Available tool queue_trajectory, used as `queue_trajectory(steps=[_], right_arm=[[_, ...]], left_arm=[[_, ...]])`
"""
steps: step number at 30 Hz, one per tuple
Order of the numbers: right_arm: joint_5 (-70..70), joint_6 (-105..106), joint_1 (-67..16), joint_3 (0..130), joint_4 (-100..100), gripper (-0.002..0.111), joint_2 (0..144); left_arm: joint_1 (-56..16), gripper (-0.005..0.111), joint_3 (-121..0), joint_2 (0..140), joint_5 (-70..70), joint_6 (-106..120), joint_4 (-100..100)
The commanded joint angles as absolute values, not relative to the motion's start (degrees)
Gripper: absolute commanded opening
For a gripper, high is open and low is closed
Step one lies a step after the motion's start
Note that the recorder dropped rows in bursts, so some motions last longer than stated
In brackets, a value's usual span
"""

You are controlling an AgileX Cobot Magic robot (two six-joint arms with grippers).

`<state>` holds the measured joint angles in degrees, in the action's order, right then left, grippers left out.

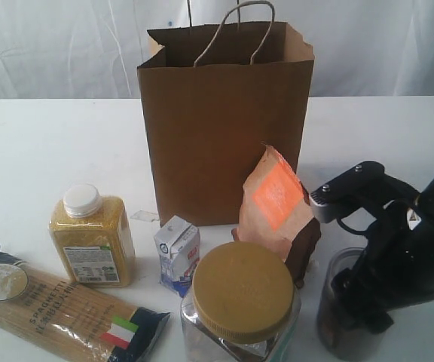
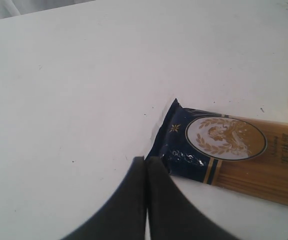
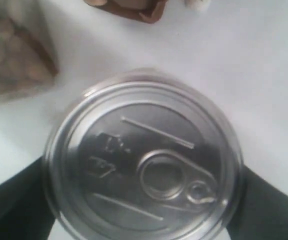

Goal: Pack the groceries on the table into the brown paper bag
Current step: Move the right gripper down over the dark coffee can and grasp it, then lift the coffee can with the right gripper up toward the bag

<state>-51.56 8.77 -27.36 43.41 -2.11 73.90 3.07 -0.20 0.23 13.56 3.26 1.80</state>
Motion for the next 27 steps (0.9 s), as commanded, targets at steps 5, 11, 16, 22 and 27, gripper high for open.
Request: queue_trajectory(steps=[5,11,16,22,27], right_arm=[[-50.92,2.32,-27.44,43.22,7.26,0.056,64.81],[-50.55,0.0,-27.44,41.51,6.34,0.056,59.38],[-51.6,-6.5,-27.44,39.53,7.22,0.056,55.48],[-52.0,-11.28,-27.44,38.82,11.67,0.056,52.47],[-52.4,-12.17,-27.44,38.75,11.46,0.056,51.46]], left_arm=[[2.71,0.0,0.0,0.0,13.52,2.81,1.78],[2.71,0.0,0.0,0.0,13.52,2.81,1.78],[2.71,0.0,0.0,0.0,13.52,2.81,1.78],[2.71,0.0,0.0,0.0,13.52,2.81,1.78],[2.71,0.0,0.0,0.0,13.52,2.81,1.78]])
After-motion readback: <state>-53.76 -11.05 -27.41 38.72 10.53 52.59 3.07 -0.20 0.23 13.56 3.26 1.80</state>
